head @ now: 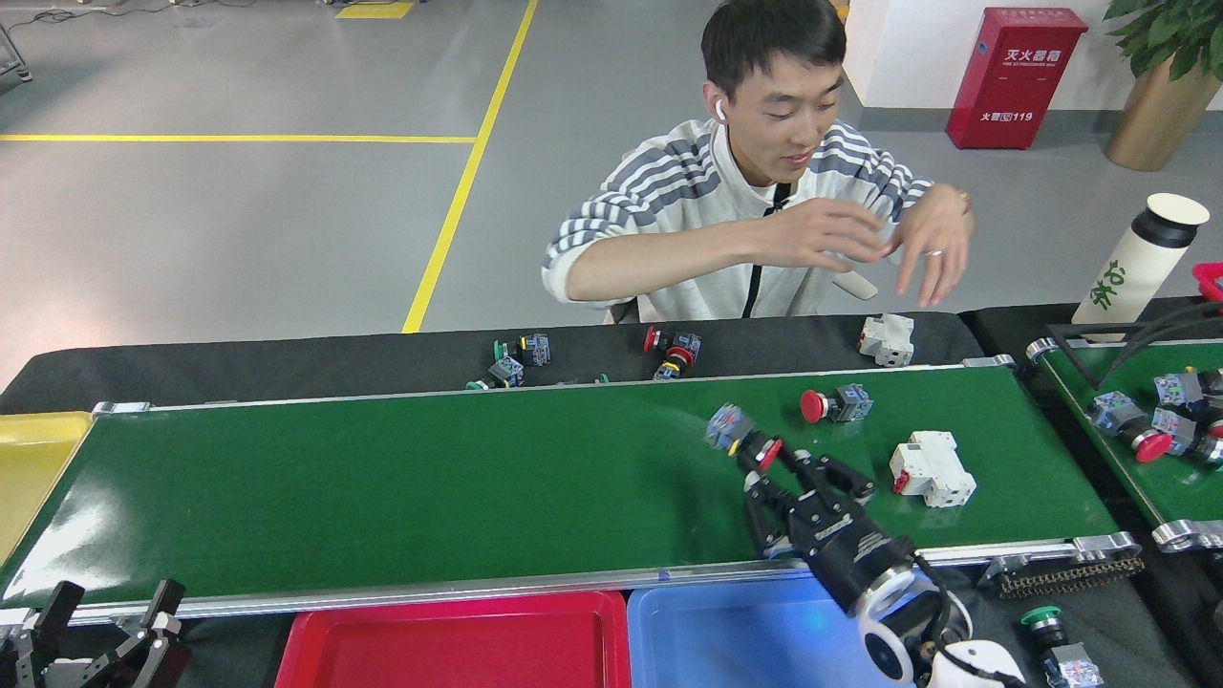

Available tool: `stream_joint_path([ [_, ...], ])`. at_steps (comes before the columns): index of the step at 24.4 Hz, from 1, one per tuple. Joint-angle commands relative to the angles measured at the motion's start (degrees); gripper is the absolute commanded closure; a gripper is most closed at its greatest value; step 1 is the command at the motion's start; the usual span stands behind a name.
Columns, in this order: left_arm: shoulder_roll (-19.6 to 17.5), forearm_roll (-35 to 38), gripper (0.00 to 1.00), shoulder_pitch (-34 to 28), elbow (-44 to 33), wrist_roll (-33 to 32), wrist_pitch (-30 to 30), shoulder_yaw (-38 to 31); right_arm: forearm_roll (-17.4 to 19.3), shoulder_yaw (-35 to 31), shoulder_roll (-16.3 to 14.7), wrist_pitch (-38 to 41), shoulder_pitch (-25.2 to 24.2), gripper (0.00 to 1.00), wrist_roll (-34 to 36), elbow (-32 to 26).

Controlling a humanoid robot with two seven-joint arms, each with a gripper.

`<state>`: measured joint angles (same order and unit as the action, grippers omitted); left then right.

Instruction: Pick switch part from conveyor to tray

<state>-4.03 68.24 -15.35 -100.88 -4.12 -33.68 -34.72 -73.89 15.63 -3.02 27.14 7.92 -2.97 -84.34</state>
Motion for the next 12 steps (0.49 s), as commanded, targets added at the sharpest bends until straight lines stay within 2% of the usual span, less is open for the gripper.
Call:
stream_joint_path([
  [1,-0.36,-0.04,0.00,0.06,-0.81,0.17,-0.15,0.01,0.06,4.32,-0.06,4.41,0.25,0.98,0.59,-1.71],
  [2,-0.36,0.05,0.00,0.06,-0.81,0.17,-0.15,-0.08,0.06,7.22,0.03,5.38,0.25,0.92,0.59,-1.71],
  [3,-0.36,-0.04,0.00,0.14,-0.81,0.17,-0.15,0.01,-0.29,9.68,0.38,5.65,0.34,0.66,0.59,-1.62],
  [4,-0.45,-0.04,0.00,0.23,-0.81,0.17,-0.24,0.09,-0.64,11.88,1.26,5.38,0.43,0.18,0.68,-1.18],
  [5,-0.45,-0.04,0.00,0.32,-0.81,0.17,-0.24,0.09,-0.65,12.93,2.66,5.56,0.43,0.00,0.68,-0.92],
  [9,-0.36,-0.04,0.00,0.32,-0.81,0.17,-0.15,0.18,-0.65,13.46,4.51,7.32,0.87,0.00,0.51,-0.48],
  [12,-0.28,0.05,0.00,0.41,-0.81,-0.09,-0.15,0.18,-0.03,12.94,4.78,6.96,0.69,0.00,0.33,-1.09],
])
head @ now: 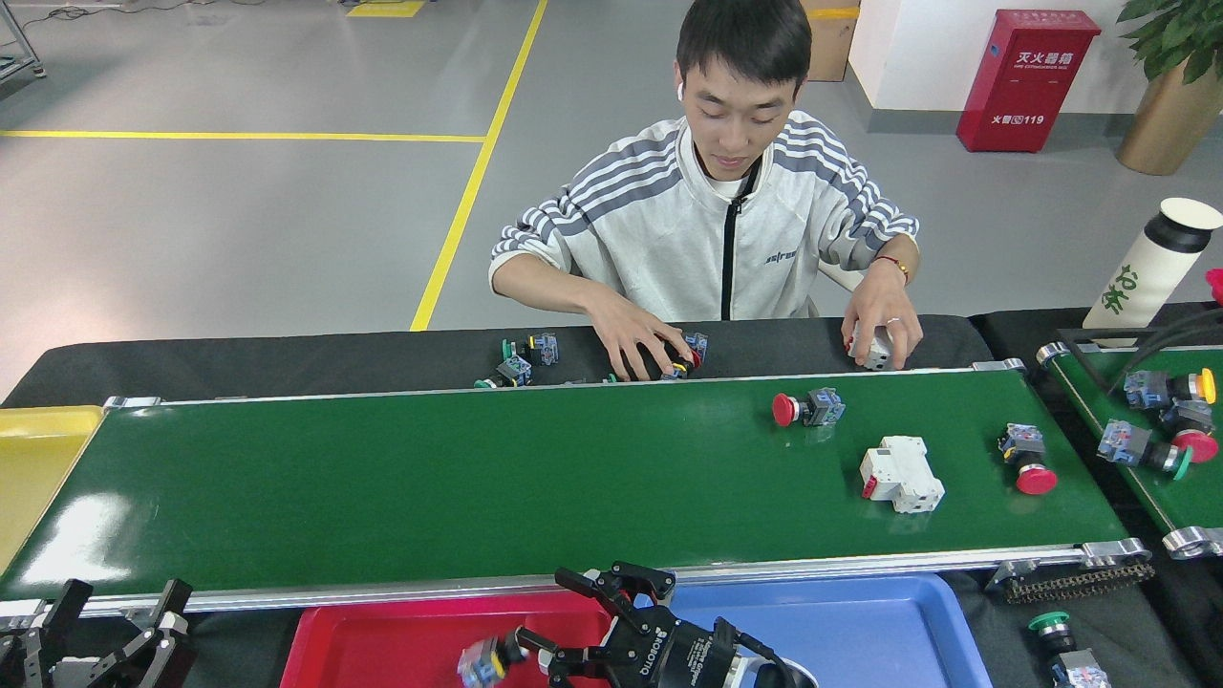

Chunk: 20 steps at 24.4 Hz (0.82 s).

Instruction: Pick switch part from conveyor to tray

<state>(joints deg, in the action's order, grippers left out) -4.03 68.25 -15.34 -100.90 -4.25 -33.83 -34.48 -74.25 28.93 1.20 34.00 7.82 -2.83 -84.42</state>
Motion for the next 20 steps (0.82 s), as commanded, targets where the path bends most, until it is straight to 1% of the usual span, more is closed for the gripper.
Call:
stream_joint_path([
  [1,-0.28,0.05,0.00,0.40,-0.79,-0.05,-0.01,-0.24,0.51,-1.42,0.65,-0.69,0.27,0.00,0.11,-1.72],
  [2,-0.19,0.05,0.00,0.48,-0.79,-0.05,-0.01,-0.41,0.77,-4.50,0.38,-3.06,-0.87,0.02,0.20,-2.95],
  [5,-0.28,-0.04,0.00,0.57,-0.62,-0.14,-0.01,-0.59,0.77,-16.28,0.73,-12.47,-8.52,0.03,1.08,-6.90],
  [7,-0.19,-0.04,0.00,0.22,-0.79,-0.40,-0.01,-0.77,0.68,-22.43,1.79,-21.26,-13.44,0.04,5.56,-9.54],
  [8,-0.28,-0.04,0.00,0.22,-0.79,-0.40,-0.01,-0.77,0.51,-23.57,1.97,-26.78,-17.04,0.04,7.75,-10.59],
  [10,-0.28,-0.04,0.00,0.31,-0.62,-0.40,-0.01,-0.77,0.16,-23.84,1.44,-34.79,-20.03,0.04,8.64,-10.95],
  [12,-0.37,-0.04,0.00,-0.04,-0.62,-0.40,-0.27,-0.77,-0.02,-23.75,0.56,-42.44,-20.21,0.04,8.37,-10.77],
  [14,-0.45,-0.04,0.00,-0.13,-0.61,-0.40,-0.27,-0.15,-0.02,-23.75,0.73,-45.60,-18.36,0.04,8.11,-10.77],
  [16,-0.28,-0.04,0.00,-0.31,-0.70,-0.49,-0.27,-0.15,-1.16,-23.57,0.56,-45.95,-14.93,0.04,7.40,-10.51],
  [17,-0.45,-0.04,0.00,-0.31,-0.53,-0.49,-0.27,-0.15,-2.83,-23.48,0.56,-45.95,-13.35,0.04,6.70,-9.98],
  [19,-0.37,-0.04,0.00,-0.31,-0.70,-0.49,-0.27,-0.15,-5.12,-23.40,0.91,-45.86,-11.16,0.04,5.30,-7.78],
  [20,-0.28,-0.04,0.00,-0.31,-0.62,-0.49,-0.27,-0.15,-5.21,-23.13,0.74,-45.78,-9.93,0.04,4.86,-6.73],
])
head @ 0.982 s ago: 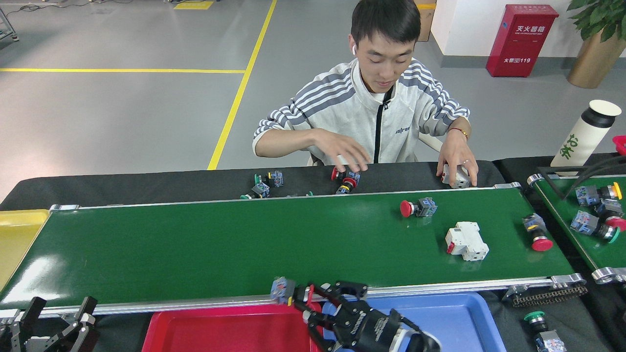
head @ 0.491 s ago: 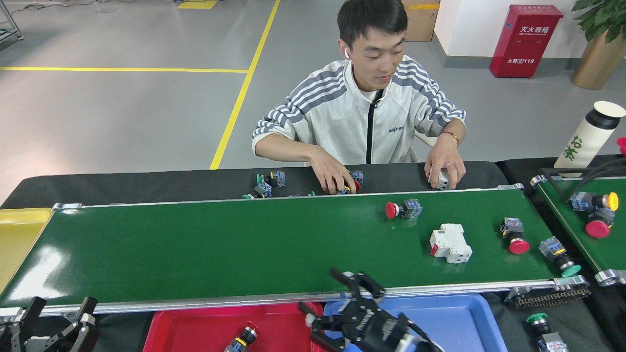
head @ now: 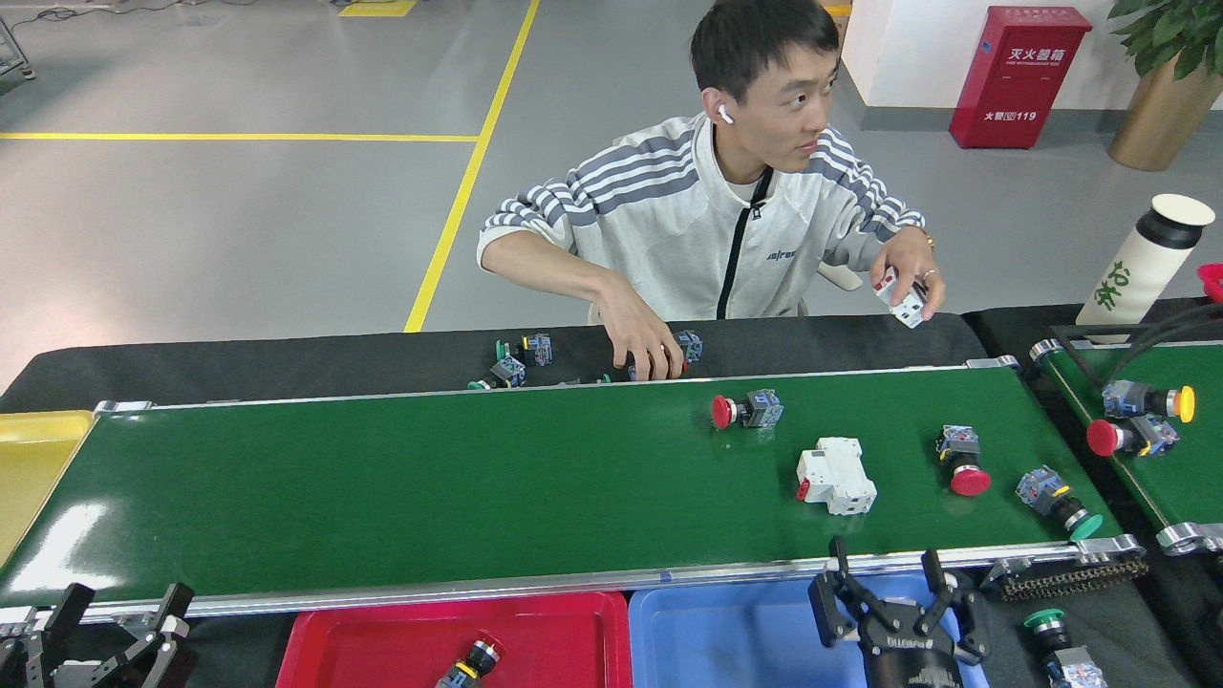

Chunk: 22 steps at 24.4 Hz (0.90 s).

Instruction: Pick switch part from conveyor to tray

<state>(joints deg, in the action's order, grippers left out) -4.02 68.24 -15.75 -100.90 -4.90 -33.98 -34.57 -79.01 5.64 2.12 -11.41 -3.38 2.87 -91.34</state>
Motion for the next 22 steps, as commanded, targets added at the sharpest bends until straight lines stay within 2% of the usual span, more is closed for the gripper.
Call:
stream_joint_path([
  [1,-0.28,-0.04,0.00,0.10,-0.71,0.16,-0.04,-0.06,-0.53,0.86,-0.27,-0.28,2.50,0.04,-0.93,1.34],
  [11,-0.46,0.05,0.00,0.72,-0.35,-0.02,-0.04,0.03,-0.01,7.01,0.26,0.24,9.71,0.02,-4.01,9.96],
  [17,-0.46,0.05,0.00,0.89,-0.27,-0.02,-0.04,0.03,0.08,9.92,2.98,0.24,15.77,0.02,-4.01,17.96],
  [18,-0.55,0.05,0.00,0.89,-0.18,-0.02,0.05,-0.06,0.08,9.92,3.51,0.24,16.74,0.06,-4.01,18.83],
  [19,-0.55,0.05,0.00,0.89,-0.09,-0.02,0.05,-0.06,-0.01,10.18,3.42,0.33,17.44,0.17,-4.01,19.36],
  [21,-0.28,0.05,0.00,0.80,-0.18,-0.02,0.05,0.03,-0.09,12.02,2.81,0.42,18.06,0.51,-4.19,19.89],
  [22,-0.28,0.05,0.00,0.72,-0.18,-0.02,0.05,0.03,-0.01,12.99,2.02,0.51,18.23,0.64,-4.62,19.98],
])
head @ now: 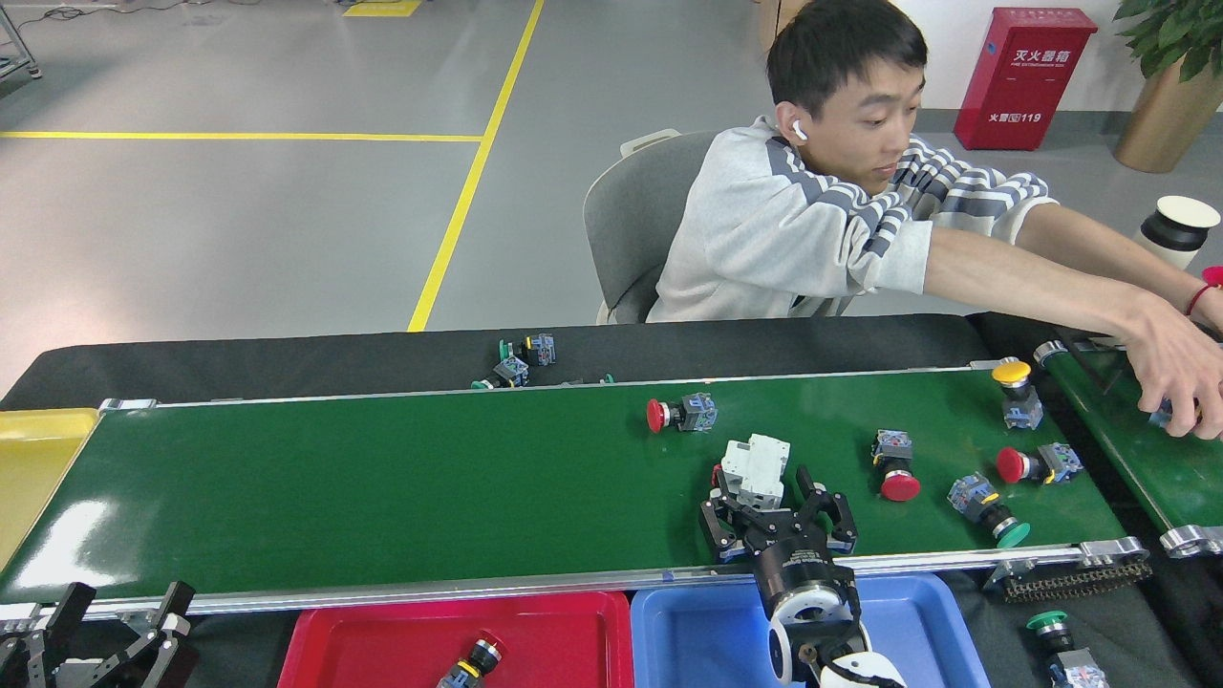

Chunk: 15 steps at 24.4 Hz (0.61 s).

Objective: Pick switch part from conveyor to tray
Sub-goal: 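Grasp the white switch block on the belt with the right gripper, then lower the white switch block into the blue bin and open the right gripper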

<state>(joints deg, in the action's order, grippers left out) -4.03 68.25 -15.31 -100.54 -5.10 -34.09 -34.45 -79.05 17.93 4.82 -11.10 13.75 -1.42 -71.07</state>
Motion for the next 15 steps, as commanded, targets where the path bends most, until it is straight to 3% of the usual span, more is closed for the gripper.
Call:
stream_joint_path([
  [1,-0.11,0.04,0.00,0.28,-0.53,0.18,0.16,0.00,0.04,1.23,-1.48,0.56,1.11,0.72,-0.77,-0.30],
  [3,-0.02,0.04,0.00,0.20,-0.62,0.18,0.16,0.00,0.21,1.58,-2.98,4.68,0.84,0.90,-1.04,-0.39],
  [5,-0.11,0.04,0.00,0.11,-0.62,0.18,0.16,-0.09,1.09,1.41,-2.98,8.56,0.49,0.96,-0.77,-0.92],
  [8,-0.19,-0.05,0.00,-0.16,-0.62,0.18,-0.01,-0.53,3.38,1.23,-4.56,12.51,0.14,0.97,-0.42,-3.47],
  [13,-0.37,-0.13,0.00,-0.77,-0.97,0.18,-0.54,-0.09,11.28,-1.31,-15.02,26.22,-7.41,0.96,2.48,-14.80],
  [15,-0.98,-0.05,0.00,-1.12,-0.88,0.18,-1.51,0.88,13.48,-4.74,-17.57,33.43,-11.64,0.96,3.27,-18.06],
])
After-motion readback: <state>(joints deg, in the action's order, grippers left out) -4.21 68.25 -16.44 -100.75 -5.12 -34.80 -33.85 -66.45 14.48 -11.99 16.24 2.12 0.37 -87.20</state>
